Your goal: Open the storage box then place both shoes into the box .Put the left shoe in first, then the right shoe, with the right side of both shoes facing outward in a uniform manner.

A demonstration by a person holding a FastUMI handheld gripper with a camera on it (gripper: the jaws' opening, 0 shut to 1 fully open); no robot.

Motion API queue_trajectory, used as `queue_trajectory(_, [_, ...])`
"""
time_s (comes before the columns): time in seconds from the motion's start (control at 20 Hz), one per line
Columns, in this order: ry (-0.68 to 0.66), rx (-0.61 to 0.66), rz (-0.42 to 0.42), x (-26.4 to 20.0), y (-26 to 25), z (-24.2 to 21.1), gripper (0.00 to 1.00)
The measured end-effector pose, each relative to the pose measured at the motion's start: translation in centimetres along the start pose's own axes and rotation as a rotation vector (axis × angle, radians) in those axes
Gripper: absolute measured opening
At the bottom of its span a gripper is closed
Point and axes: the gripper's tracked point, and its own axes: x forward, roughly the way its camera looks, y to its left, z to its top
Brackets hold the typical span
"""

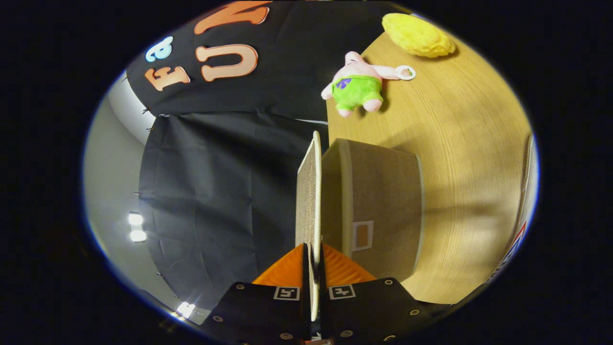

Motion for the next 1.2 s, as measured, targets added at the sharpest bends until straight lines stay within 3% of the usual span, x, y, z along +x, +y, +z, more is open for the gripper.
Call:
queue_trajectory(0.35, [-0.044, -0.200, 0.060, 2.3, 11.0, 1.0, 0.08])
queue_trajectory(0.75, [0.001, -0.302, 0.013, 12.7, 16.4, -1.9, 0.12])
queue_trajectory(0.8, [0.017, -0.341, 0.005, 13.9, 16.7, -2.5, 0.31])
queue_trajectory(0.85, [0.037, -0.379, -0.007, 15.1, 17.0, -3.3, 0.44])
queue_trajectory(0.9, [0.052, -0.415, -0.017, 15.6, 17.2, -3.7, 0.66])
queue_trajectory(1.0, [0.035, -0.475, -0.029, 15.3, 17.5, -3.8, 0.87])
queue_trajectory(1.2, [-0.035, -0.569, -0.152, 11.1, 13.6, -1.5, 0.95])
